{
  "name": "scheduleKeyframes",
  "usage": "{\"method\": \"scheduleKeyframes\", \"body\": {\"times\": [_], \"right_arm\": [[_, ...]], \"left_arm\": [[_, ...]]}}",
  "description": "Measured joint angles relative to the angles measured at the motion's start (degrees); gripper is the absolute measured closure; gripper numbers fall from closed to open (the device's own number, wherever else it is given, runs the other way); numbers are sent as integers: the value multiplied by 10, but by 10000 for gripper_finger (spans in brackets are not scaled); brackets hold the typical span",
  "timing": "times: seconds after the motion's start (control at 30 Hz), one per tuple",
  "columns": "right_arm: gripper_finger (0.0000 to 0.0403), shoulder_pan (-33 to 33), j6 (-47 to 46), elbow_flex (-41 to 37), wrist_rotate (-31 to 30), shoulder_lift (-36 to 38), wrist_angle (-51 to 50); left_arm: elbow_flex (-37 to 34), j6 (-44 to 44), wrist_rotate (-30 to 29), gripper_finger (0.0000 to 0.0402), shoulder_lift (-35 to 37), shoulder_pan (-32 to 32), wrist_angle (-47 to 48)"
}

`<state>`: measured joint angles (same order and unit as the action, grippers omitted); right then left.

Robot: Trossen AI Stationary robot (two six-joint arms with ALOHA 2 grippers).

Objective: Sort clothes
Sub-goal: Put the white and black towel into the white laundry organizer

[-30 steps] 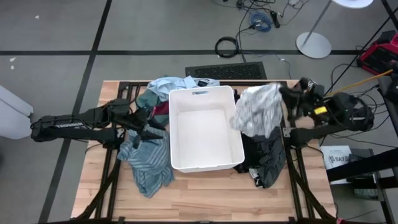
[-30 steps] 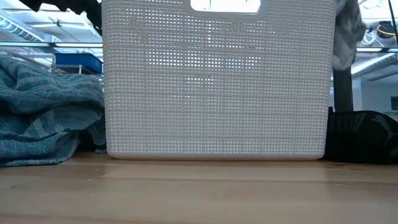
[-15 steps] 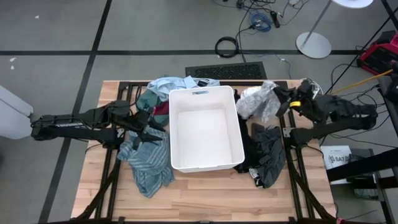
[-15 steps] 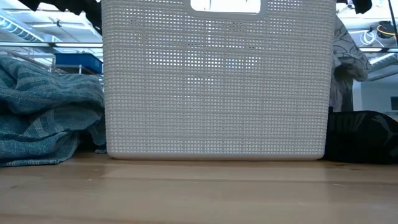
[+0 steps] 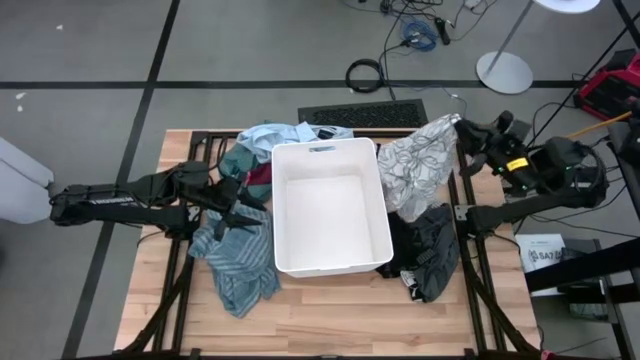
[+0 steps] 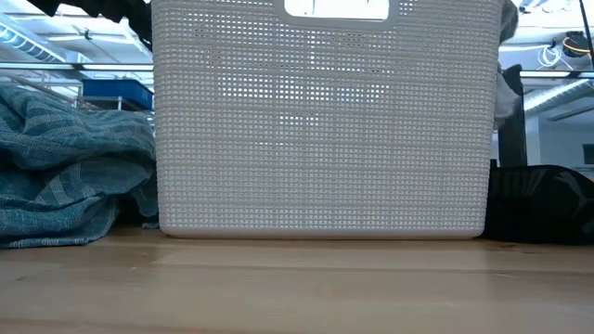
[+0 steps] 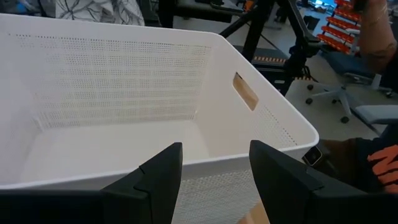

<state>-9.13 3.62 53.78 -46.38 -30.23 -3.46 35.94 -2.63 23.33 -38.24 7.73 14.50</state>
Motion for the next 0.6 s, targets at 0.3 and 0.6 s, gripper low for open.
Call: {"method": "scheduleKeyframes", "body": {"times": [0.3, 0.6], "right_arm": [[403, 0, -259, 4, 4, 0, -291], [403, 0, -448, 4, 130, -19, -502]], "left_arm": [[0, 0, 0, 204, 0, 0, 0], [0, 0, 0, 204, 0, 0, 0]]}}
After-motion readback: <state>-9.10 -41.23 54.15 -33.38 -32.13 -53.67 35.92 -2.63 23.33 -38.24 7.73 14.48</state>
